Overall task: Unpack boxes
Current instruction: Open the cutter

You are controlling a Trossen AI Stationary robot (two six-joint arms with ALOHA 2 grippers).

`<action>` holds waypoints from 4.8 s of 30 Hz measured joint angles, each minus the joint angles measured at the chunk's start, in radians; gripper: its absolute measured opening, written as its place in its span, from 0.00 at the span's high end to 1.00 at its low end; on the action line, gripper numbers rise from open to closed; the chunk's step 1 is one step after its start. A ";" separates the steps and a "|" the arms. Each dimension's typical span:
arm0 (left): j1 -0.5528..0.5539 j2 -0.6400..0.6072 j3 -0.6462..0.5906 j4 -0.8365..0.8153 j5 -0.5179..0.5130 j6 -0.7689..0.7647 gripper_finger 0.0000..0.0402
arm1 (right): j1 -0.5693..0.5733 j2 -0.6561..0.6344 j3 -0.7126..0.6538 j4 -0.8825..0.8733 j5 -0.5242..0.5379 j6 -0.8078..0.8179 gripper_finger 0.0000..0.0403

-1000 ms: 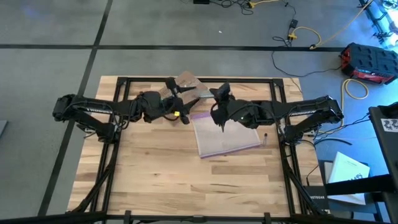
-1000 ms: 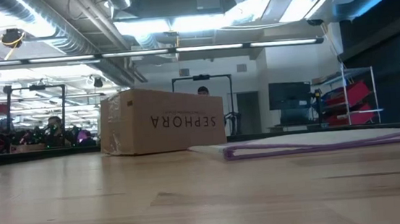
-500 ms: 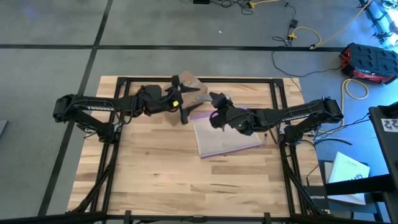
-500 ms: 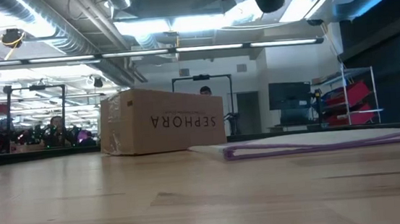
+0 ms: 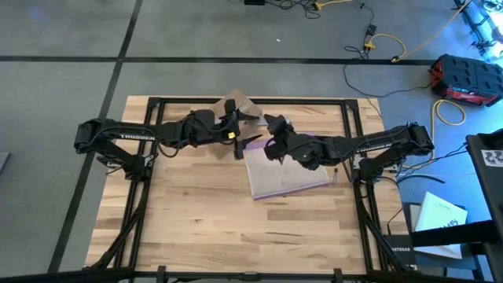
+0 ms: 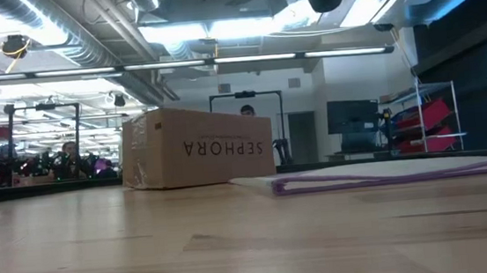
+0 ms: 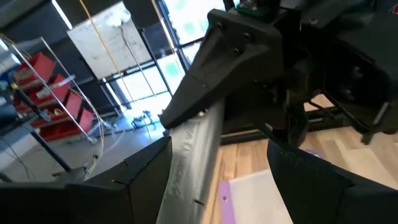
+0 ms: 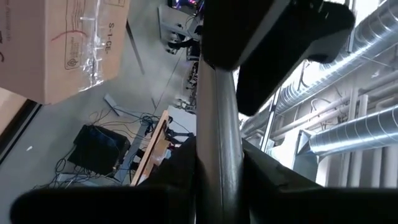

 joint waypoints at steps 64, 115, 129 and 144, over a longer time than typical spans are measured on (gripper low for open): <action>0.031 0.000 0.000 -0.005 0.031 0.004 0.70 | 0.012 0.000 0.001 0.051 -0.034 0.098 0.77; 0.037 -0.006 0.000 -0.074 -0.021 0.156 0.89 | -0.041 -0.023 0.001 -0.041 -0.059 0.464 0.69; 0.031 -0.006 0.001 -0.086 0.010 0.171 0.85 | -0.039 -0.024 0.000 -0.079 0.010 0.406 0.88; 0.037 -0.006 0.001 -0.109 0.126 -0.004 0.43 | -0.040 -0.024 0.000 -0.081 0.055 0.367 0.88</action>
